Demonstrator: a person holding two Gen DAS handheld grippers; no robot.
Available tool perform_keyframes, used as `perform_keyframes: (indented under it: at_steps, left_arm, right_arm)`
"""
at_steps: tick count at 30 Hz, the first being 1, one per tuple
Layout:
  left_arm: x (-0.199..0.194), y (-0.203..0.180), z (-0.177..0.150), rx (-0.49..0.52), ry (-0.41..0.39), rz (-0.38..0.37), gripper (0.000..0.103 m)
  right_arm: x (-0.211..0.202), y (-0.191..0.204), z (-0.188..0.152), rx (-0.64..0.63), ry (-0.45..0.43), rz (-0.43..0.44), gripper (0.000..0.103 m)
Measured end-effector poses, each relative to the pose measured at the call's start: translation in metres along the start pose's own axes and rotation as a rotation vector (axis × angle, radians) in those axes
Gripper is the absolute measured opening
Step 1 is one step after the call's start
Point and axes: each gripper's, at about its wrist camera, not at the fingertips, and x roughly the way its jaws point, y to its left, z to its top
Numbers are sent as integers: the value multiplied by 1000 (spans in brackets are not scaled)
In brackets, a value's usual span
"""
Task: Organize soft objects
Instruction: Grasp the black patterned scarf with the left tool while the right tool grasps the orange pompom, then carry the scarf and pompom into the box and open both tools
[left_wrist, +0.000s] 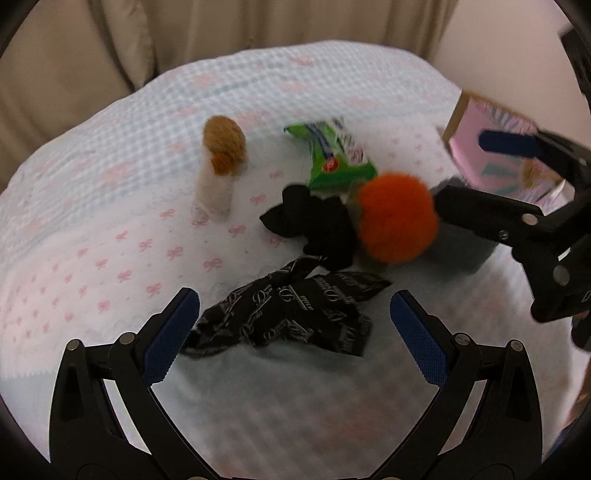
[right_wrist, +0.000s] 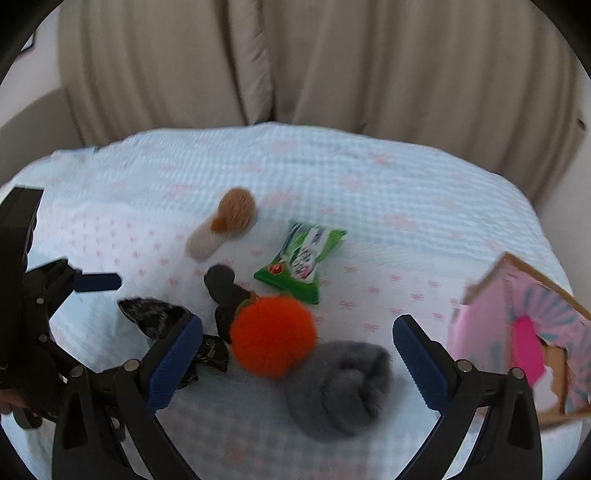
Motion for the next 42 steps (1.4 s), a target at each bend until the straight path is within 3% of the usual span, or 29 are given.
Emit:
perform_keyframes:
  at_steps: [6, 13, 16, 23, 26, 32, 42]
  left_arm:
    - [37, 1, -5, 46, 32, 42, 103]
    - [59, 7, -10, 57, 72, 6, 99]
    - [60, 6, -8, 63, 80, 2, 96]
    - [50, 10, -4, 53, 74, 2, 60]
    - [46, 13, 0, 36, 73, 5, 53]
    - [24, 10, 8, 28, 26, 6, 52]
    - [-26, 10, 31, 2, -20, 9, 52]
  right_arm:
    - [50, 10, -12, -78, 55, 47, 100]
    - [85, 17, -20, -153, 115, 54, 85]
    - [94, 17, -19, -185, 134, 48, 71]
    - [99, 17, -16, -199, 148, 62, 45]
    - [96, 15, -14, -179, 126, 47, 38]
    - [85, 4, -7, -88, 95, 40, 36]
    - [32, -8, 15, 21, 28, 5, 36]
